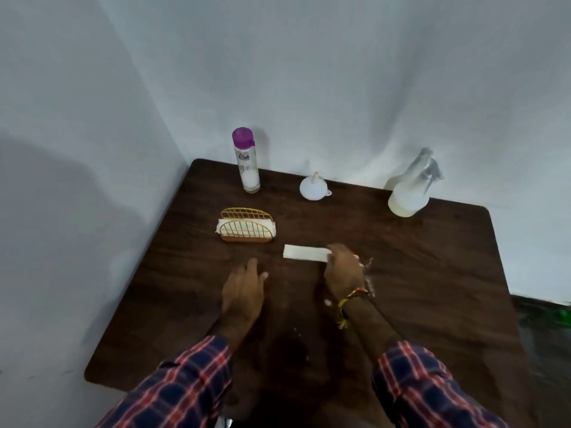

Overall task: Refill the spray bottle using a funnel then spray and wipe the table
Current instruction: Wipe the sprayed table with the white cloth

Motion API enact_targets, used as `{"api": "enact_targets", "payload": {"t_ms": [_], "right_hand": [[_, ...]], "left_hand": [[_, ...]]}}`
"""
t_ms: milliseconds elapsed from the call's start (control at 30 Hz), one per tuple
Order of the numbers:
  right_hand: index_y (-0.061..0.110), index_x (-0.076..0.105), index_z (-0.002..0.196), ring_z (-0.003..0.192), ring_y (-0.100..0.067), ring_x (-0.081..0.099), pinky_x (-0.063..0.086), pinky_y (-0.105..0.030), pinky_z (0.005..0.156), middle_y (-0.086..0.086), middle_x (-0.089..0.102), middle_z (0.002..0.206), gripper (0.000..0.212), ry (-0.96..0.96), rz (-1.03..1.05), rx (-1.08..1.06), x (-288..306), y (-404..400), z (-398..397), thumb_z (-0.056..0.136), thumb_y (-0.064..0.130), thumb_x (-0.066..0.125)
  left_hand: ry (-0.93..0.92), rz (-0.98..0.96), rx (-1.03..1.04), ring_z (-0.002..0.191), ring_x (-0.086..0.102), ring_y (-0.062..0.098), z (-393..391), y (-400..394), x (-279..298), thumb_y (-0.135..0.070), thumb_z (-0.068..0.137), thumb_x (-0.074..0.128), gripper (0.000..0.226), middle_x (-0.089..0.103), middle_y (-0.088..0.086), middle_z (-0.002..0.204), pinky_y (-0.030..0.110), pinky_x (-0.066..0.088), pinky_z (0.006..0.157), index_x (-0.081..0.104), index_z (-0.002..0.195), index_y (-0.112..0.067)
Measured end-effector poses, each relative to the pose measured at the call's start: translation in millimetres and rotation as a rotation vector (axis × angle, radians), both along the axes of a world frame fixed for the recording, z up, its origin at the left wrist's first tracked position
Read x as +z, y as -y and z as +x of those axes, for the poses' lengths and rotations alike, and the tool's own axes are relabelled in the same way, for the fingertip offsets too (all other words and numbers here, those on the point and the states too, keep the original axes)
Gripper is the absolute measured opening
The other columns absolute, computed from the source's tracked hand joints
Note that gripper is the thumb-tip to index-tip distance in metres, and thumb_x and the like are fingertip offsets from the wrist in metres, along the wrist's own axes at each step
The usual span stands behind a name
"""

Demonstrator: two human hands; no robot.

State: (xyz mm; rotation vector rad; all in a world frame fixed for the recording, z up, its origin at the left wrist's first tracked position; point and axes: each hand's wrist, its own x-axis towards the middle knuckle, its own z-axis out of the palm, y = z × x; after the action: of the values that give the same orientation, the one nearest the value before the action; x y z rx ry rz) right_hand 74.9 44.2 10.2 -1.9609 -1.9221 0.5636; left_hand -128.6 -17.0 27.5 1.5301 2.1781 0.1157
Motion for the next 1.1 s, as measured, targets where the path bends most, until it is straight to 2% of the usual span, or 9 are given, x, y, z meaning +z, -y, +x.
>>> {"api": "enact_targets", "payload": {"t_ms": [100, 167, 367, 467, 633, 800, 900, 1000, 1100], "right_hand": [[0.001, 0.041, 0.143, 0.141, -0.035, 0.034, 0.026, -0.047, 0.117, -0.021, 0.04, 0.15, 0.048, 0.19, -0.186, 0.293, -32.7, 10.1, -28.0, 0.099, 0.02, 0.042], [-0.002, 0.032, 0.147, 0.144, -0.037, 0.028, 0.021, -0.049, 0.118, -0.024, 0.033, 0.152, 0.053, 0.301, -0.195, 0.293, -42.1, 8.9, -35.3, 0.101, 0.025, 0.035], [-0.003, 0.055, 0.131, 0.125, -0.041, 0.053, 0.044, -0.052, 0.102, -0.028, 0.055, 0.134, 0.063, 0.437, -0.271, 0.313, -53.2, 34.5, -60.9, 0.093, 0.039, 0.027], [-0.002, 0.049, 0.137, 0.131, -0.042, 0.047, 0.039, -0.053, 0.108, -0.027, 0.05, 0.14, 0.064, 0.451, -0.282, 0.286, -50.6, 44.0, -52.0, 0.096, 0.042, 0.028], [-0.002, 0.018, 0.151, 0.148, -0.037, 0.014, 0.009, -0.049, 0.119, -0.025, 0.018, 0.158, 0.064, 0.397, -0.251, 0.262, -48.3, 16.7, -55.4, 0.103, 0.038, 0.031], [0.0, 0.023, 0.151, 0.147, -0.04, 0.016, 0.012, -0.051, 0.119, -0.027, 0.021, 0.156, 0.067, 0.372, -0.323, 0.419, -43.4, 63.2, -89.4, 0.101, 0.045, 0.021], [0.0, 0.037, 0.145, 0.141, -0.043, 0.032, 0.024, -0.054, 0.114, -0.028, 0.034, 0.15, 0.066, 0.352, -0.314, 0.302, -35.4, 87.8, -69.4, 0.099, 0.045, 0.022], [0.002, 0.023, 0.151, 0.147, -0.039, 0.016, 0.012, -0.05, 0.119, -0.024, 0.021, 0.157, 0.059, 0.379, -0.359, 0.172, -33.3, 57.7, -44.0, 0.104, 0.038, 0.028], [0.005, 0.019, 0.152, 0.148, -0.036, 0.013, 0.01, -0.047, 0.12, -0.023, 0.017, 0.159, 0.059, 0.399, -0.325, 0.27, -33.9, 43.8, -49.9, 0.104, 0.038, 0.027]], "left_hand": [[-0.007, -0.211, -0.18, 0.149, 0.002, 0.03, -22.3, 26.4, -44.8, -0.044, 0.099, 0.039, 0.066, 0.005, 0.006, 0.163, 0.051, 0.012, 0.119, 0.008, 0.155, -0.025], [-0.029, -0.226, -0.251, 0.149, -0.006, 0.032, -21.7, 26.1, -51.8, -0.043, 0.101, 0.036, 0.067, -0.006, 0.002, 0.163, 0.054, 0.008, 0.118, 0.0, 0.155, -0.028], [-0.047, -0.246, -0.262, 0.149, -0.006, 0.033, -26.6, 24.2, -57.2, -0.039, 0.103, 0.028, 0.06, -0.007, 0.002, 0.163, 0.056, 0.01, 0.117, -0.001, 0.155, -0.027], [-0.059, -0.226, -0.27, 0.149, -0.009, 0.032, -25.7, 29.0, -60.9, -0.037, 0.103, 0.027, 0.061, -0.011, 0.002, 0.162, 0.055, 0.006, 0.118, -0.005, 0.154, -0.028], [-0.063, -0.268, -0.286, 0.148, -0.011, 0.032, -26.9, 25.6, -60.5, -0.031, 0.103, 0.029, 0.061, -0.014, 0.002, 0.162, 0.054, 0.005, 0.117, -0.006, 0.154, -0.029], [-0.034, -0.282, -0.315, 0.148, -0.01, 0.034, -30.7, 23.0, -60.7, -0.027, 0.103, 0.031, 0.061, -0.012, 0.002, 0.162, 0.057, 0.007, 0.116, -0.002, 0.154, -0.029], [-0.008, -0.323, -0.337, 0.148, -0.012, 0.034, -35.3, 19.1, -57.1, -0.025, 0.103, 0.031, 0.061, -0.014, 0.002, 0.162, 0.056, 0.007, 0.117, -0.002, 0.154, -0.03], [0.01, -0.376, -0.355, 0.147, -0.014, 0.034, -37.3, 15.3, -52.6, -0.024, 0.103, 0.032, 0.062, -0.017, 0.002, 0.161, 0.056, 0.007, 0.117, -0.003, 0.154, -0.03], [0.02, -0.406, -0.375, 0.147, -0.015, 0.035, -38.2, 12.1, -47.1, -0.022, 0.103, 0.033, 0.063, -0.017, 0.003, 0.161, 0.056, 0.007, 0.117, -0.003, 0.154, -0.029]]}}
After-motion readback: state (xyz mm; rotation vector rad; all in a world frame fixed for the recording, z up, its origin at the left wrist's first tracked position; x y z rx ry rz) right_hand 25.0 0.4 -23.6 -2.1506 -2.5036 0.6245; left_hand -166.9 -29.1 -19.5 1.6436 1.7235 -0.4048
